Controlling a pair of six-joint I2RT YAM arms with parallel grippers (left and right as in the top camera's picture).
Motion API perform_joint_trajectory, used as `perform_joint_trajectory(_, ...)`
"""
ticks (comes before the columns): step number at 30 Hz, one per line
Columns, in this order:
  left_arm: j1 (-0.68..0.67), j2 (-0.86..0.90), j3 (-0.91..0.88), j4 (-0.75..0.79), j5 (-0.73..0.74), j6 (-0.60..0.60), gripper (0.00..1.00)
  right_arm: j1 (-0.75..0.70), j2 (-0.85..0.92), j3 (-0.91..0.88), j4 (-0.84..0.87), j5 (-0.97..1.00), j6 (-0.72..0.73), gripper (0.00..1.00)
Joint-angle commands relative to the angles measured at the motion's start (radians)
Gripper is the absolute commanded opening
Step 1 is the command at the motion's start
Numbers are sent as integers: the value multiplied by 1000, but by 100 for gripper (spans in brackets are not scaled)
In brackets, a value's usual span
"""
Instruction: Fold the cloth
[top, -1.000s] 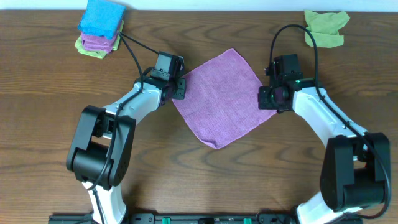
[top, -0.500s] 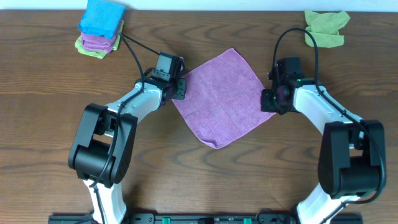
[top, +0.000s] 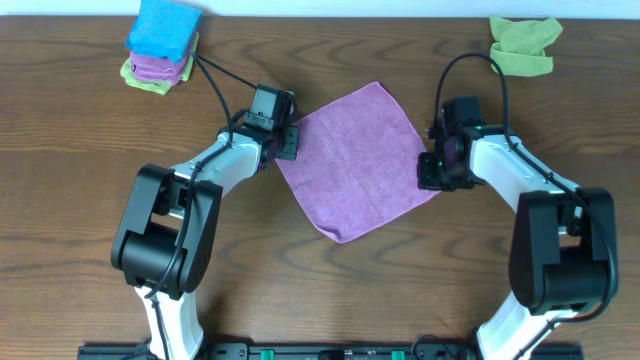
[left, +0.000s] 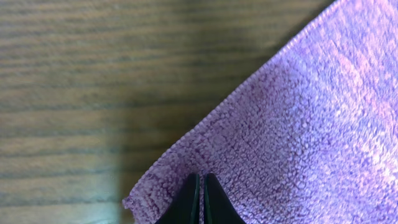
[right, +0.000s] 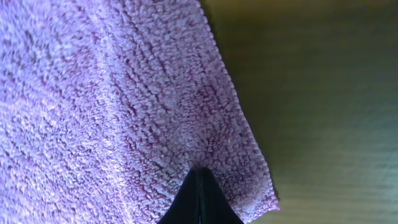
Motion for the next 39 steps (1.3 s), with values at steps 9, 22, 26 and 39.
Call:
perform_joint_trajectory(9, 56, 18, 41, 36, -21, -12, 6, 128, 10, -10, -140, -111, 37, 1)
perform_joint_trajectory(22, 81, -13, 251, -238, -25, -40, 6, 273, -100, -9, -193, -68, 84, 1)
perform_joint_trajectory(26, 101, -24, 279, -331, -7, -57, 6, 259, -136, -8, -268, 29, 84, 1)
perform_joint_trajectory(39, 87, -120, 276, -645, 205, -88, 6, 187, -288, -8, -325, 138, 132, 1)
